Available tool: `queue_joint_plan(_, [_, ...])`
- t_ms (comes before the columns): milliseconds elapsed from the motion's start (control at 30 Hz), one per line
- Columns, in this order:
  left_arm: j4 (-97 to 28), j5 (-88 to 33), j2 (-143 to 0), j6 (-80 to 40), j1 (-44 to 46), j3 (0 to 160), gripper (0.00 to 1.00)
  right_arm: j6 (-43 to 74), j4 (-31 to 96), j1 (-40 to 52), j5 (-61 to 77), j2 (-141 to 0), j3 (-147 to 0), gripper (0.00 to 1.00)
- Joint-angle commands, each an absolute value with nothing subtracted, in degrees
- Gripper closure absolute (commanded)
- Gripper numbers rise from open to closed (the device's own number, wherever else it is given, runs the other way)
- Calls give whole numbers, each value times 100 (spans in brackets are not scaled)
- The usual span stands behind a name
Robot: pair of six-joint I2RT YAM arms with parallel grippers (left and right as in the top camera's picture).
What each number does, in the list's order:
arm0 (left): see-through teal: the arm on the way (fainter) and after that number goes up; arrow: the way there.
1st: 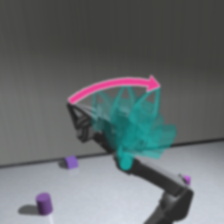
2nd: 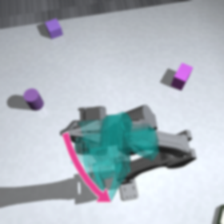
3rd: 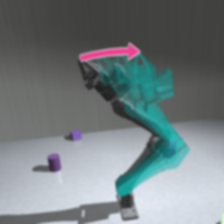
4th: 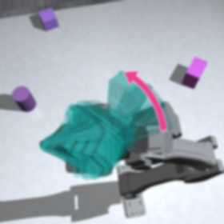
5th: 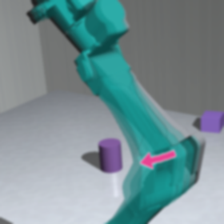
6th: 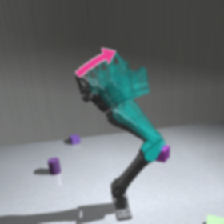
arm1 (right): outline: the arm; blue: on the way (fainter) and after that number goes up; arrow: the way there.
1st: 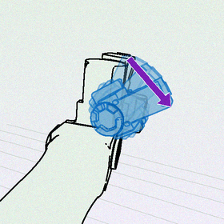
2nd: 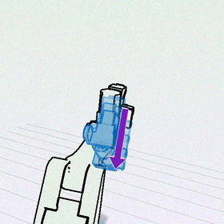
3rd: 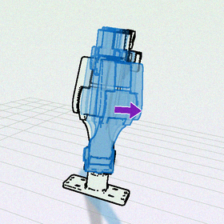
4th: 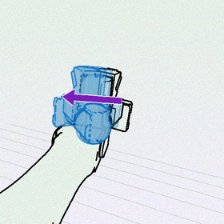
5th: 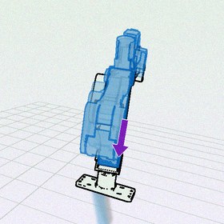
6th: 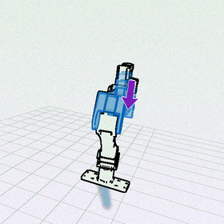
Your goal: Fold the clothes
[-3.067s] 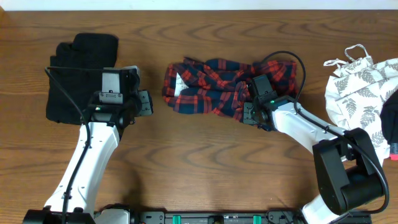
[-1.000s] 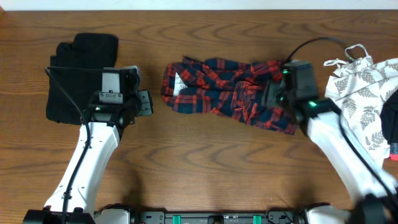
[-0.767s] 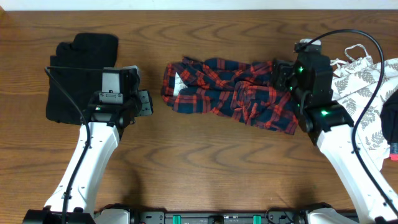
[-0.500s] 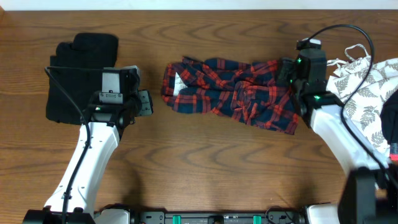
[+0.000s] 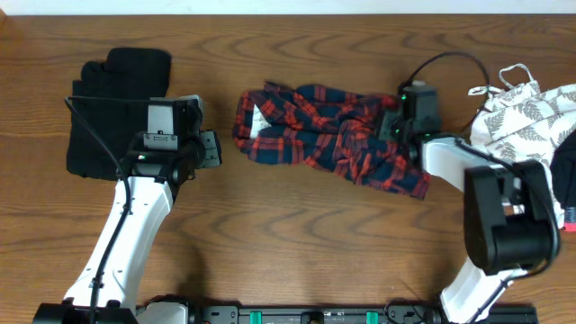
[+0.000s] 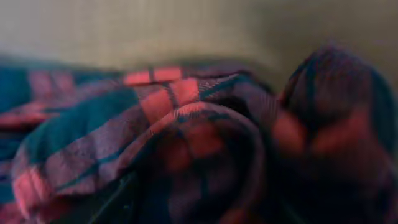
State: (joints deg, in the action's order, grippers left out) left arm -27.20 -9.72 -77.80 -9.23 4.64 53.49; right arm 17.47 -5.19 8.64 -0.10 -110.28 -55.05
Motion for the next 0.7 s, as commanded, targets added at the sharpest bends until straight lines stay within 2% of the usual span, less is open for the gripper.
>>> queue_joint_plan(0, [-2740, -989, -7824, -1000, 447, 5463, 63, 1796, -333, 1061, 231, -11616, -5474, 38])
queue_joint_plan(333, [-2738, -987, -7824, -996, 445, 5463, 63, 1769, -327, 1011, 242, -11793, -5474, 32])
queue_joint_plan(667, [-2163, -987, -7832, -880, 445, 5463, 63, 1017, 784, 972, 196, -9677, -5474, 29])
